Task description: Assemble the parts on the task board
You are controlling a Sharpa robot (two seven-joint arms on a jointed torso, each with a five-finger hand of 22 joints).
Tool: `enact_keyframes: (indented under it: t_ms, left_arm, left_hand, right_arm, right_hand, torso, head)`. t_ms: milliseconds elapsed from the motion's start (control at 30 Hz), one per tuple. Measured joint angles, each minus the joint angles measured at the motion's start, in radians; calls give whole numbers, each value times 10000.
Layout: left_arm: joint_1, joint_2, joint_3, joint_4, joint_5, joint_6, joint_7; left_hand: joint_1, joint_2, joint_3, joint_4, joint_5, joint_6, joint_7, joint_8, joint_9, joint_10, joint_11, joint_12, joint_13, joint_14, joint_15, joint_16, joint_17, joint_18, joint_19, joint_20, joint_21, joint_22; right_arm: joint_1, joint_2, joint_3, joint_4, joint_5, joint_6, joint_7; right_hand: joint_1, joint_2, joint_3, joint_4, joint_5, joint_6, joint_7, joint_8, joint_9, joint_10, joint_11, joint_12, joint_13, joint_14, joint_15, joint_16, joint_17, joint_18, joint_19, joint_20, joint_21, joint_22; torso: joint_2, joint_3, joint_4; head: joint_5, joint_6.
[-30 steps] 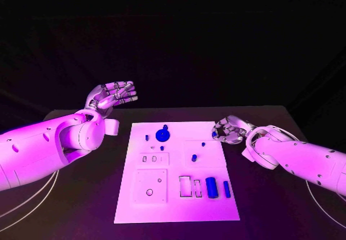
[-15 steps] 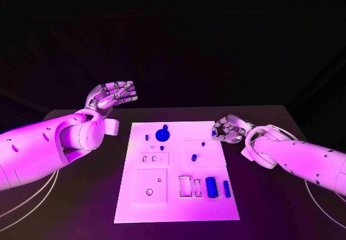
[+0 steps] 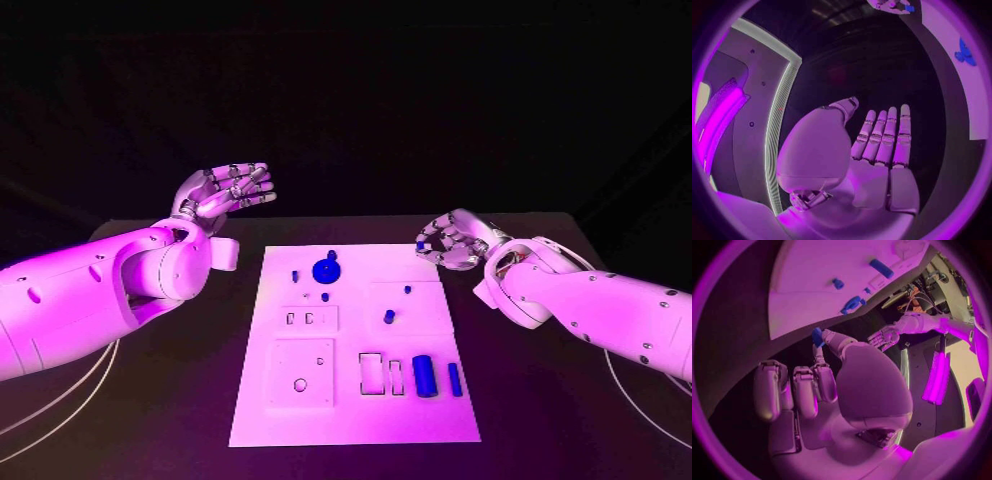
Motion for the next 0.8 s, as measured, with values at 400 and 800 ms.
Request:
enact_keyframes:
  t_ms: [400, 800]
  left_arm:
    - [0, 23, -1, 37, 0, -1, -1]
    - [0, 141, -6, 93, 1, 0, 0]
  left_hand:
    - [0, 0, 0, 0, 0, 0, 0, 0, 10, 0, 0, 0, 0, 0, 0, 0, 8, -1, 0, 0, 0, 0]
    - [0, 0, 0, 0, 0, 0, 0, 0, 9, 0, 0, 0, 0, 37, 36, 1, 7, 0, 0, 0, 0, 0]
  right_arm:
    - [76, 502, -47, 1774, -87, -239, -664]
    - [-412, 1591, -303, 2061, -1059, 1, -1398]
  right_hand:
    - [-118, 14, 31, 32, -20, -4, 1, 42, 43, 36, -36, -1, -1, 0, 1, 0, -1, 0, -1, 0, 77, 8]
    - [-131, 0, 31, 32, -38, -12, 6, 45, 34, 44, -28, 38, -3, 36, -35, -1, -3, 0, -1, 1, 117, 6]
  torso:
    - [10, -17, -11]
    - [15, -43, 22]
  head:
    - [146, -27]
    - [374, -177]
